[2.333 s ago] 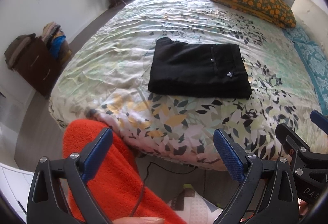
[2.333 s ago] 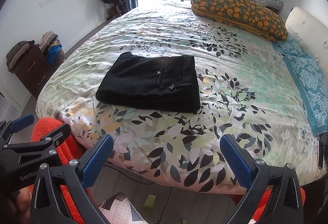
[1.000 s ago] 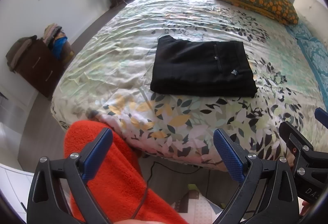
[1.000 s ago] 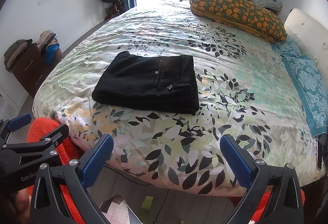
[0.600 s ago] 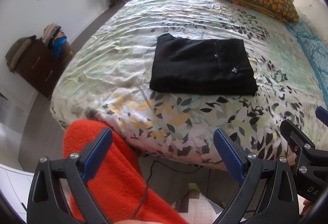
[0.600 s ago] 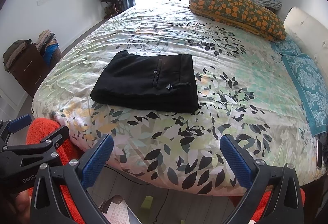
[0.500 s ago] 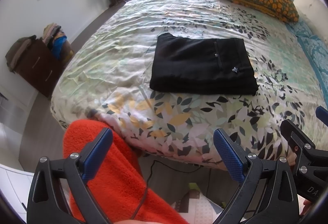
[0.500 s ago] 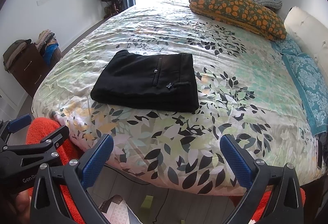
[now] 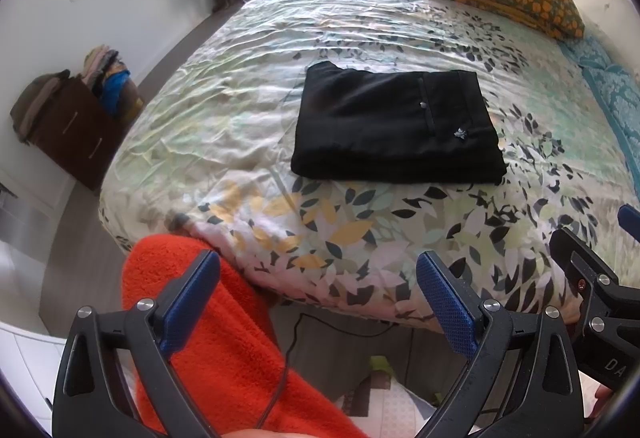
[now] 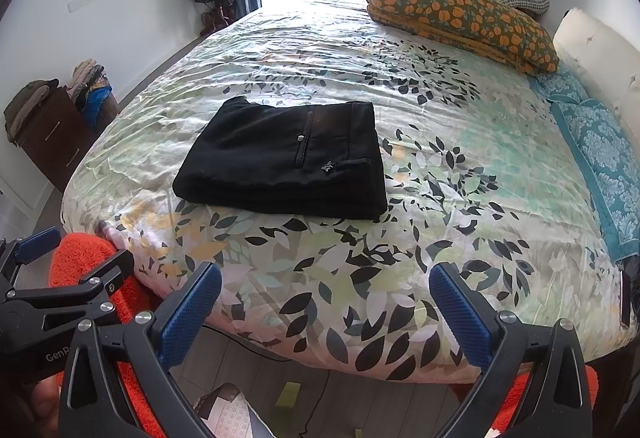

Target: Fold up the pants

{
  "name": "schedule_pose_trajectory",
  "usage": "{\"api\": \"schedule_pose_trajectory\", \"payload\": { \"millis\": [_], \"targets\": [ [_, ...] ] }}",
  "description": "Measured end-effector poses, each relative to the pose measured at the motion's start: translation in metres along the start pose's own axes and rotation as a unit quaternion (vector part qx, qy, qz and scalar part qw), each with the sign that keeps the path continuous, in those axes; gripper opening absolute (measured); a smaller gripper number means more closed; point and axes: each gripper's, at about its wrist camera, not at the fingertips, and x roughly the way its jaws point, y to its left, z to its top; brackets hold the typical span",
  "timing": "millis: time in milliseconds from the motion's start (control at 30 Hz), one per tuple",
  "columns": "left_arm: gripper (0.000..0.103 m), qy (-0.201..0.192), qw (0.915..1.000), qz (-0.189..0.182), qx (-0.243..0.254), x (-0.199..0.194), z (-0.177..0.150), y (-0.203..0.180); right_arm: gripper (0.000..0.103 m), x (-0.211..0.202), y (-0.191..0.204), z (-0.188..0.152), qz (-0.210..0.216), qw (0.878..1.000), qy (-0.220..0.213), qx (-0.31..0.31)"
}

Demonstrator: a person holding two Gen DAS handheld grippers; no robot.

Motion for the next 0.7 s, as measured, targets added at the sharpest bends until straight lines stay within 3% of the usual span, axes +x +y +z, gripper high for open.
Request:
{"api": "schedule_pose_trajectory", "payload": {
  "millis": [700],
  "targets": [
    [0.099,0.001,1.0,0.0,0.002,0.001,0.0017,0.0005,0.103,0.0058,0.0065,0.0032,-0.009,1.0,0.009,-0.007]
  ]
}}
